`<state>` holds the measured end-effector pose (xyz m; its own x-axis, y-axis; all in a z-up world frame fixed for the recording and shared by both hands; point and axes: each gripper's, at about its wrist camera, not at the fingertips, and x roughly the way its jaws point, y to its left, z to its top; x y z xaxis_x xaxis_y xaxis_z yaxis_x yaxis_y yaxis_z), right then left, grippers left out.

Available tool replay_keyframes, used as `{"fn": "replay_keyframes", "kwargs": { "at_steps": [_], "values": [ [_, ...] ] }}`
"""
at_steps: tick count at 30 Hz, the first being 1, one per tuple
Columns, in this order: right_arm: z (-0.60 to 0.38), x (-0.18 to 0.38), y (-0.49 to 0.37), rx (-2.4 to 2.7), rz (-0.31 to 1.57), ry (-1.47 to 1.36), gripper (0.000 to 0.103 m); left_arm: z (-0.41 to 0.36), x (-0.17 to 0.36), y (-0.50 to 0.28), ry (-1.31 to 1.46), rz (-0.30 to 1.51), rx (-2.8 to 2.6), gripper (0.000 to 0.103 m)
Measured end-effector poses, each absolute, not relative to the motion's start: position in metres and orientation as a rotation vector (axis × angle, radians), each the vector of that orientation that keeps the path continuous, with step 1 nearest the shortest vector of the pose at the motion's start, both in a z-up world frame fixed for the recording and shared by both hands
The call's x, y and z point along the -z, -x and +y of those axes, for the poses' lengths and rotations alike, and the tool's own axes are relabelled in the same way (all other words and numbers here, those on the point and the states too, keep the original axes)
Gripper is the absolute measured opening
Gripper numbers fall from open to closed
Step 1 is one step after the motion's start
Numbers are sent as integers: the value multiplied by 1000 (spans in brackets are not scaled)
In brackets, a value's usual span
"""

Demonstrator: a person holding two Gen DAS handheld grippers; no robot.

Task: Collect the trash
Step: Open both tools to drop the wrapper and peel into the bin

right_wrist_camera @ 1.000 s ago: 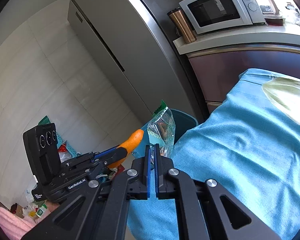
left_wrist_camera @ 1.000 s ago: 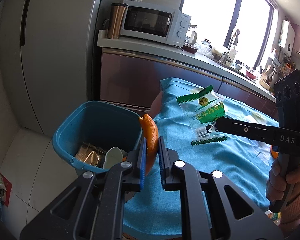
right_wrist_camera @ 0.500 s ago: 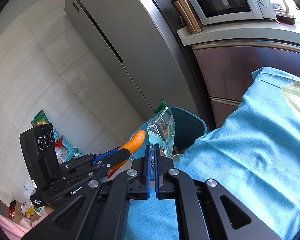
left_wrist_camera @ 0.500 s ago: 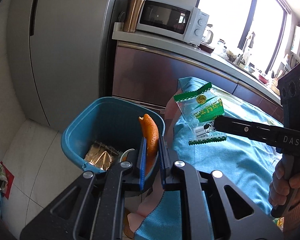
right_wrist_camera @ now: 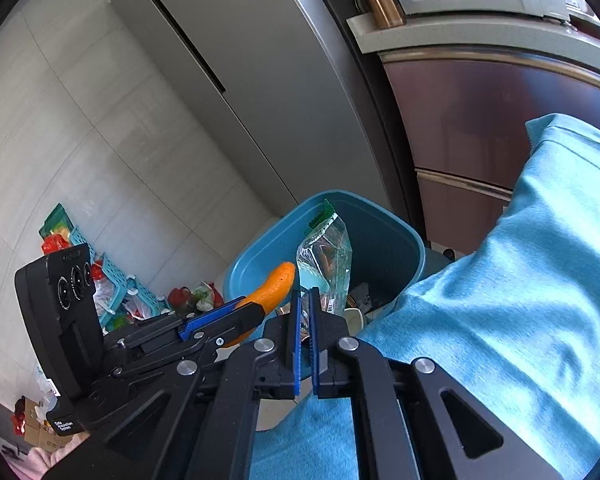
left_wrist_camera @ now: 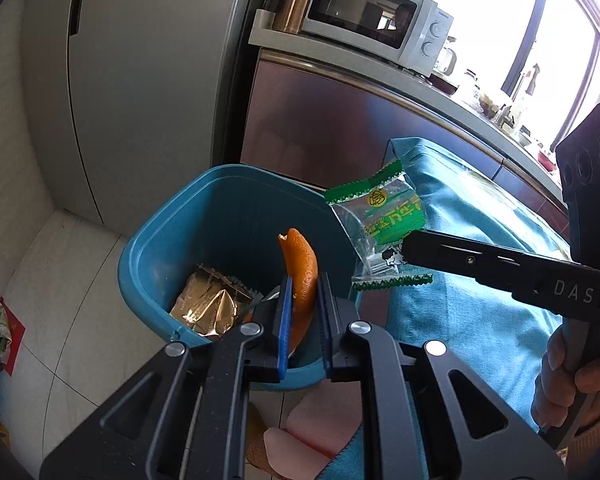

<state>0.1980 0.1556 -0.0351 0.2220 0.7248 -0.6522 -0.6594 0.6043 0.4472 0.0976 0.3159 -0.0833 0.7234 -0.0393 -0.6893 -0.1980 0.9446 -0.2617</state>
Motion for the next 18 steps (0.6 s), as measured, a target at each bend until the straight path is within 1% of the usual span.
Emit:
{"fn": "replay_keyframes", "kwargs": {
  "at_steps": [5, 13, 15, 18],
  "values": [
    [170, 44, -204, -932, 979, -48, 3, 322, 99, -108, 353, 793, -97, 13],
    [185, 55, -210, -897, 1022, -12, 6, 324, 116, -123, 374, 820, -110, 14],
    [185, 58, -211, -888, 1030, -11, 12, 325, 117, -124, 384, 819, -102, 18],
    [185, 59, -211, -885, 1030, -13, 13, 325, 118, -125, 388, 817, -105, 19]
  ]
}}
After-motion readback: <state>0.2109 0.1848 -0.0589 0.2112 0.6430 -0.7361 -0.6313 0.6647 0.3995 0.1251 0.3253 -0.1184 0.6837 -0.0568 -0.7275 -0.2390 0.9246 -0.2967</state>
